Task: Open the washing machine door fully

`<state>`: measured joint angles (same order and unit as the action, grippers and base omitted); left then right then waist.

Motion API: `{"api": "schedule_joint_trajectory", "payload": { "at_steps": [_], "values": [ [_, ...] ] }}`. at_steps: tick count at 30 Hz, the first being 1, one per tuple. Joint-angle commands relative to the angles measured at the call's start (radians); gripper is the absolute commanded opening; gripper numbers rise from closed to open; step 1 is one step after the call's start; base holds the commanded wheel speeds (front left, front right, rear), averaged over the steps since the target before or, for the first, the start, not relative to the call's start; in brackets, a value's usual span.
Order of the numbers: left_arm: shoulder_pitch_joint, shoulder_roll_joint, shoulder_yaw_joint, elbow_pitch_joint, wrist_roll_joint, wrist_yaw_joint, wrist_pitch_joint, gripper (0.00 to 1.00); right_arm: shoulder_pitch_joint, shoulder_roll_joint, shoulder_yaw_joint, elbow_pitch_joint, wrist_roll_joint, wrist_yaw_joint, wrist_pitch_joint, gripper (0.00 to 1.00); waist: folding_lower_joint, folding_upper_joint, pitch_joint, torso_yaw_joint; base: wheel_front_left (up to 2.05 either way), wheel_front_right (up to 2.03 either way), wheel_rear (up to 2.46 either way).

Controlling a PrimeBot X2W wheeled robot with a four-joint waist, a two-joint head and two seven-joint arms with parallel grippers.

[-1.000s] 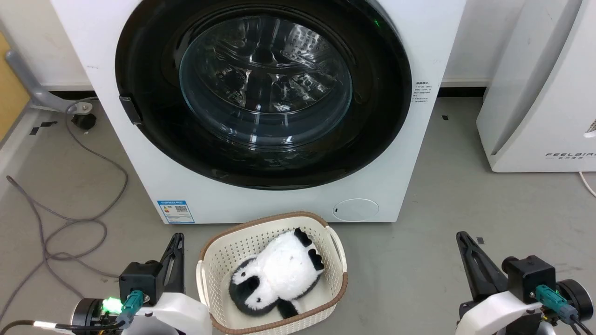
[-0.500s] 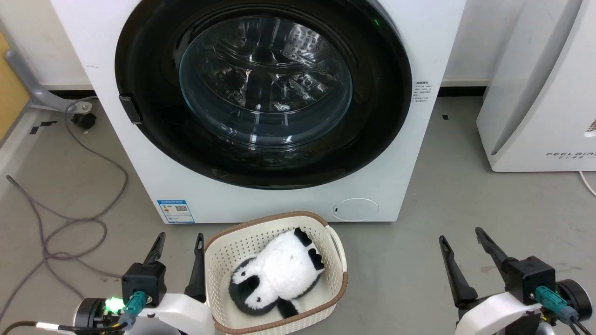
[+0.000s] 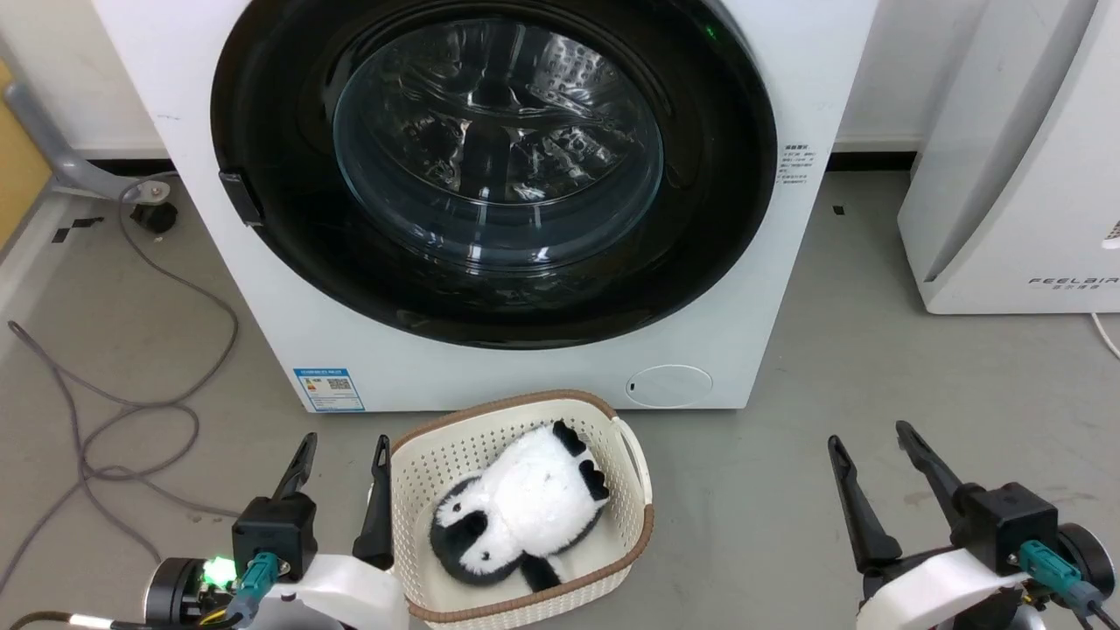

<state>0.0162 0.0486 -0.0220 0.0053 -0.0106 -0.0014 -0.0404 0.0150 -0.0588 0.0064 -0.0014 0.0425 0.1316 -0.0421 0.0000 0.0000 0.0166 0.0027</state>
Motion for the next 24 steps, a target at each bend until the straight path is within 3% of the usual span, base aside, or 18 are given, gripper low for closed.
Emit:
{"api": "schedule_joint_trajectory", "payload": {
  "at_steps": [1, 24],
  "values": [
    [-0.006, 0.000, -0.004, -0.002, -0.006, 0.007, -0.011, 1.00, -0.011, -0.006, 0.002, -0.006, 0.018, 0.000, -0.011, 1.00, 0.0000, 0.0000, 0.003, 0.001, 0.00, 0.00, 0.00],
    [-0.034, 0.001, -0.040, -0.009, -0.025, 0.016, -0.059, 1.00, -0.133, -0.072, -0.033, -0.030, 0.216, 0.000, -0.015, 1.00, 0.0000, 0.0000, 0.052, 0.021, 0.00, 0.00, 0.00]
  ]
}}
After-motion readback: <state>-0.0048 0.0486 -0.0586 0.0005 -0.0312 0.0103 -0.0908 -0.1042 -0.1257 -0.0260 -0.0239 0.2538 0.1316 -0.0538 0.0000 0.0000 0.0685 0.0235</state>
